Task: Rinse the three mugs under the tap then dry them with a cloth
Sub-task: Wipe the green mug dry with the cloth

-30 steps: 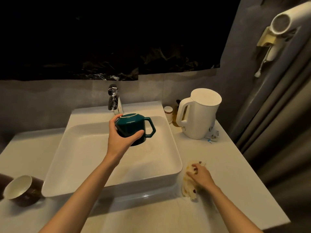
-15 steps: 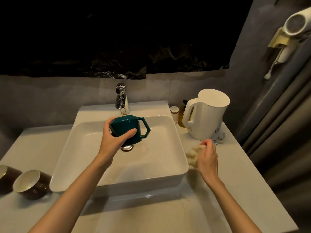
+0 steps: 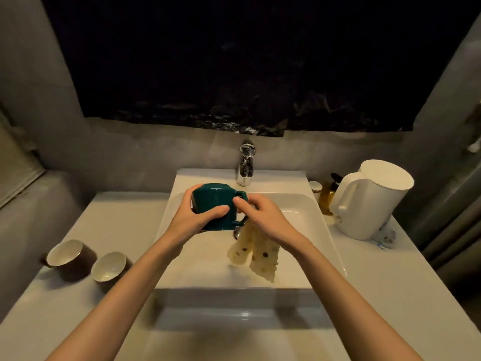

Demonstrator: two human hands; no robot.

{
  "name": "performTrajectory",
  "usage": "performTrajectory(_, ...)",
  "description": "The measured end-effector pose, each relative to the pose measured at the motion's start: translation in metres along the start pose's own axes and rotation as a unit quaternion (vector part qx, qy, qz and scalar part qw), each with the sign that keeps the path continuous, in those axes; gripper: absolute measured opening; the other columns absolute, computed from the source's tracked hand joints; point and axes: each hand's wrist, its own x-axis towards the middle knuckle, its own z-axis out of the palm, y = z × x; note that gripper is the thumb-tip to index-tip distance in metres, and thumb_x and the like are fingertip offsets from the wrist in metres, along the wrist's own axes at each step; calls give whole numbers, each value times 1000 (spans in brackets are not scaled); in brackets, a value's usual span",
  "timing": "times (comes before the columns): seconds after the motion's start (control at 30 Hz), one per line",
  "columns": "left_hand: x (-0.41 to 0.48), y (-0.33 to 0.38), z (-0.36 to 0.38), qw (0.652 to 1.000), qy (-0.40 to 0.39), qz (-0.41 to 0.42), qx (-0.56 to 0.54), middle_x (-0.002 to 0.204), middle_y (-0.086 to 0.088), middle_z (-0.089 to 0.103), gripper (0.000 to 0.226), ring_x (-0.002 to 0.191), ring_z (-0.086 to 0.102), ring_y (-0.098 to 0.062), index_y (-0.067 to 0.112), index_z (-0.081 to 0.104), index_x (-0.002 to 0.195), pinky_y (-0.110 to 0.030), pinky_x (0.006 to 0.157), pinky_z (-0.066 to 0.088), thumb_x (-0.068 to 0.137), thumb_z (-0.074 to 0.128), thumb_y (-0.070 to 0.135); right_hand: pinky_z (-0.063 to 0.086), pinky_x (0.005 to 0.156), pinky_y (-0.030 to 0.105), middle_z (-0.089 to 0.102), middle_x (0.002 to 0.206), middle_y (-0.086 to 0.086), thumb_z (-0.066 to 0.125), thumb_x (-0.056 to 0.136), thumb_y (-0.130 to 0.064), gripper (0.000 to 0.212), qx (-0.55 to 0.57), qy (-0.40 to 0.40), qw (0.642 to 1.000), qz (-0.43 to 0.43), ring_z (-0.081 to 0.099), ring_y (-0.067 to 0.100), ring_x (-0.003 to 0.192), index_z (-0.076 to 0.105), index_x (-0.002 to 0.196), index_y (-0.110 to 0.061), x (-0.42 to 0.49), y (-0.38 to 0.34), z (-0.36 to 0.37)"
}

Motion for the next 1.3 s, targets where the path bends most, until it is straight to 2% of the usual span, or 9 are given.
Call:
performTrajectory(0.17, 2, 5, -47, 1000, -18, -22, -2, 135, 6, 45, 109, 117, 55, -20, 41, 20, 145, -33, 86, 56, 58, 84, 52, 46, 73, 21, 63, 95, 1, 32, 103, -35, 35, 71, 47, 996, -14, 56, 8, 84, 61, 111, -17, 18, -27, 58)
performTrajectory(0.33, 0, 2, -100, 998, -64, 24, 1, 137, 14, 37, 112, 107, 59, -7, 57, 8, 140, -19, 75, 54, 52, 77, 65, 50, 62, 17, 62, 91, 7, 33, 103, -31, 36, 185, 105, 976, 52, 56, 14, 84, 62, 101, -10, 39, -58, 98)
performTrajectory(0.5, -1, 0, -145, 988, -41, 104, 106, 148, 13, 28, 99, 121, 43, -5, 62, 9, 137, -9, 84, 45, 71, 78, 37, 49, 51, 21, 72, 72, -3, 49, 98, -29, 29, 308, 58, 938, 152, 65, 12, 59, 68, 86, -11, 52, -77, 109)
performTrajectory(0.6, 5, -3, -160, 979, -55, 143, 137, 150, 15, 25, 92, 129, 36, -4, 64, 9, 137, -30, 103, 41, 84, 70, 20, 45, 39, 17, 71, 64, 0, 49, 98, -26, 31, 318, 12, 931, 177, 62, 10, 43, 68, 97, -2, 55, -85, 121)
performTrajectory(0.8, 13, -20, -172, 990, -19, 136, 36, 133, 22, 44, 65, 124, 46, -5, 50, 37, 131, -22, 91, 50, 88, 46, 3, 46, 63, 25, 58, 76, 6, 41, 97, -52, 44, 224, -57, 951, 204, 54, 17, 67, 60, 77, -18, 60, -81, 141)
performTrajectory(0.9, 19, -26, -183, 992, 0, 118, 42, 132, 18, 49, 62, 120, 50, -9, 54, 42, 129, -32, 92, 52, 84, 46, 12, 50, 88, 34, 59, 105, 5, 43, 94, -56, 45, 131, -50, 964, 224, 57, 22, 96, 60, 116, -20, 56, -75, 136)
performTrajectory(1.07, 24, -32, -194, 993, 13, 100, 62, 136, 9, 48, 68, 124, 48, -15, 55, 43, 128, -42, 98, 50, 86, 43, 2, 44, 66, 26, 53, 105, 1, 39, 99, -16, 28, 139, 126, 978, 93, 52, 12, 87, 49, 122, -28, 45, -84, 126)
performTrajectory(1.17, 25, -34, -192, 994, 22, 88, 64, 137, 10, 48, 72, 125, 47, -16, 55, 44, 127, -44, 100, 47, 81, 39, 0, 52, 73, 35, 59, 113, -1, 40, 99, -17, 23, 163, 67, 984, -13, 61, 19, 98, 49, 118, -27, 38, -86, 145)
performTrajectory(1.3, 25, -31, -183, 995, 36, 69, 54, 138, 7, 48, 67, 126, 46, -15, 50, 46, 124, -29, 98, 48, 80, 37, 0, 46, 88, 18, 49, 123, -8, 49, 97, -12, 35, -122, 22, 980, -157, 54, 6, 109, 37, 125, -29, 28, -71, 162)
